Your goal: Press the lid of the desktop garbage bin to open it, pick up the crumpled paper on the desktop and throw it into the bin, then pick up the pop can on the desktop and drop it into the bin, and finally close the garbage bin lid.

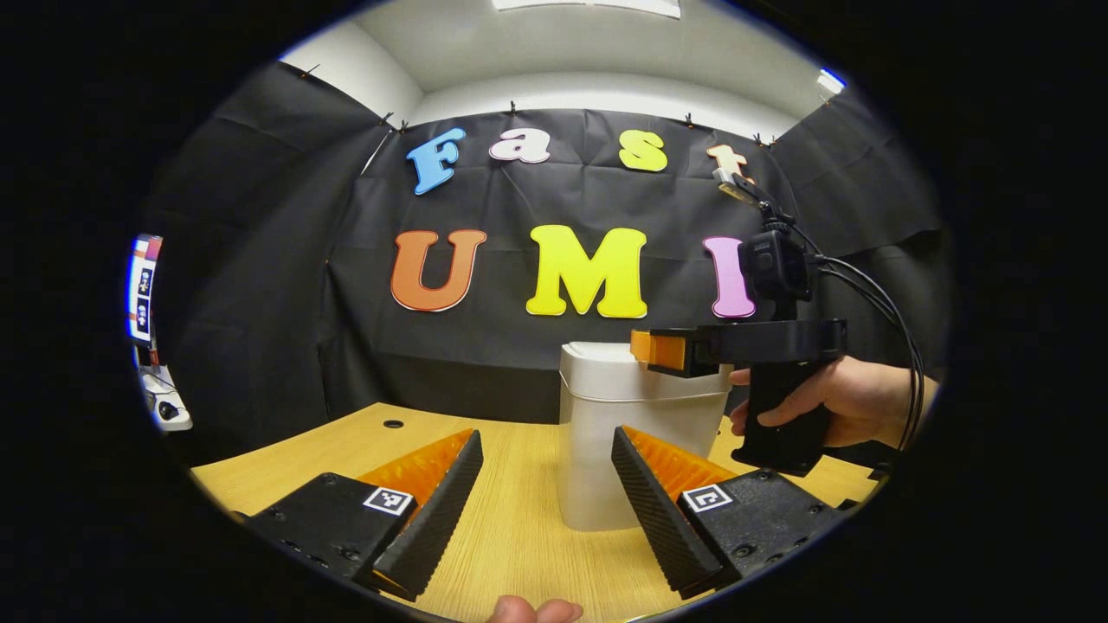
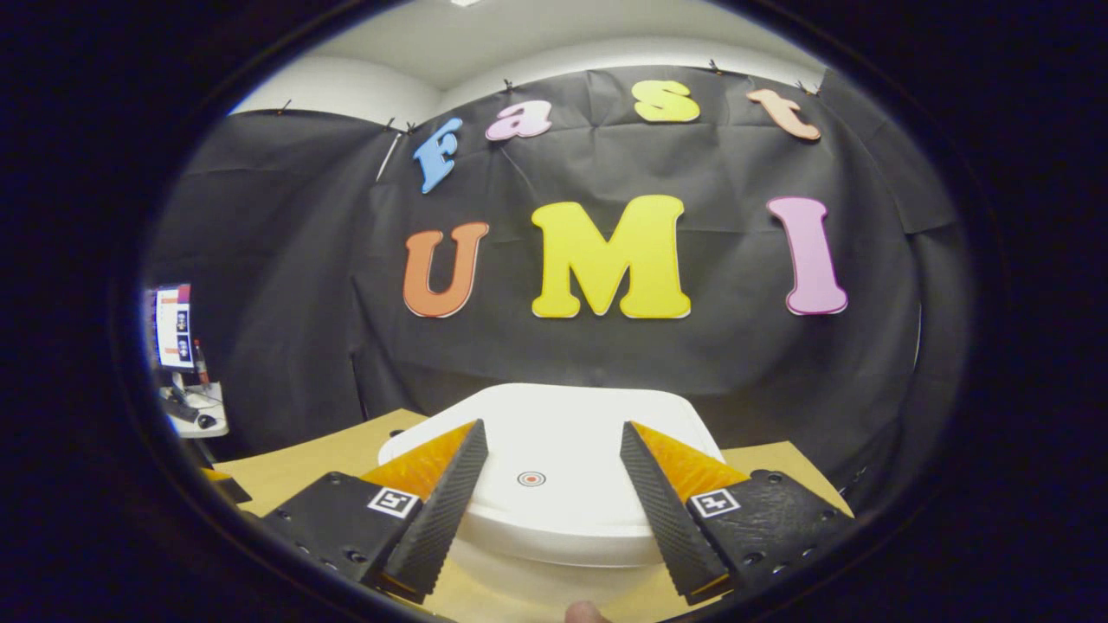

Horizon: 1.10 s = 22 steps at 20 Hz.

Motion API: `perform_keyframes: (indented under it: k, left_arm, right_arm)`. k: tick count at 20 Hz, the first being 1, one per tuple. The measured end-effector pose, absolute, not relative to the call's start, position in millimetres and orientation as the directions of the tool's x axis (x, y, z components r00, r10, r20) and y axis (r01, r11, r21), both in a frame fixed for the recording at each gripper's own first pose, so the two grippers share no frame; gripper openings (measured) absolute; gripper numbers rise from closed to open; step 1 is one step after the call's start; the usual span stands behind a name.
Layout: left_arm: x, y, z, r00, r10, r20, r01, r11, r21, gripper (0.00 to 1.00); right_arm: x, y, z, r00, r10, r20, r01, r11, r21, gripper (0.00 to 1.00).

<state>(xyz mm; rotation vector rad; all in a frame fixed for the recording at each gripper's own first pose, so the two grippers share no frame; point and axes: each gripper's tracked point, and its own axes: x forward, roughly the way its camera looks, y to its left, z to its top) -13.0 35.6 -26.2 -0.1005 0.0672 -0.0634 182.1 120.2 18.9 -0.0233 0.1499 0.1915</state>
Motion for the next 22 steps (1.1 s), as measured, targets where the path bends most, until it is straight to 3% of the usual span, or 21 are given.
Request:
perform_keyframes:
  k: [4, 9, 18, 22]
  left_arm:
    - [-14.2, 40.1, -21.6, 0.998, -0.039, -0.048, 0.035, 0.997, -0.075, 0.97]
    - [-11.4, 43.8, -14.8, 0.999, -0.016, -0.033, 0.014, 0.998, -0.064, 0.97]
    - [-3.5, 45.5, 0.6, 1.000, 0.001, 0.005, 0.000, 0.999, -0.051, 0.96]
    - [-4.7, 43.5, 3.6, 1.000, -0.001, 0.013, 0.002, 0.999, -0.045, 0.96]
  right_arm:
    - [183.1, 118.3, 29.9, 0.983, 0.171, -0.062, -0.173, 0.984, -0.032, 0.95]
    - [182.8, 113.2, 37.3, 0.986, 0.148, -0.071, -0.148, 0.989, -0.006, 0.96]
    - [161.5, 89.6, 76.1, 0.991, 0.136, 0.009, -0.136, 0.991, 0.007, 0.98]
    - [143.0, 60.2, 88.0, 0.993, 0.101, 0.066, -0.102, 0.995, 0.004, 0.94]
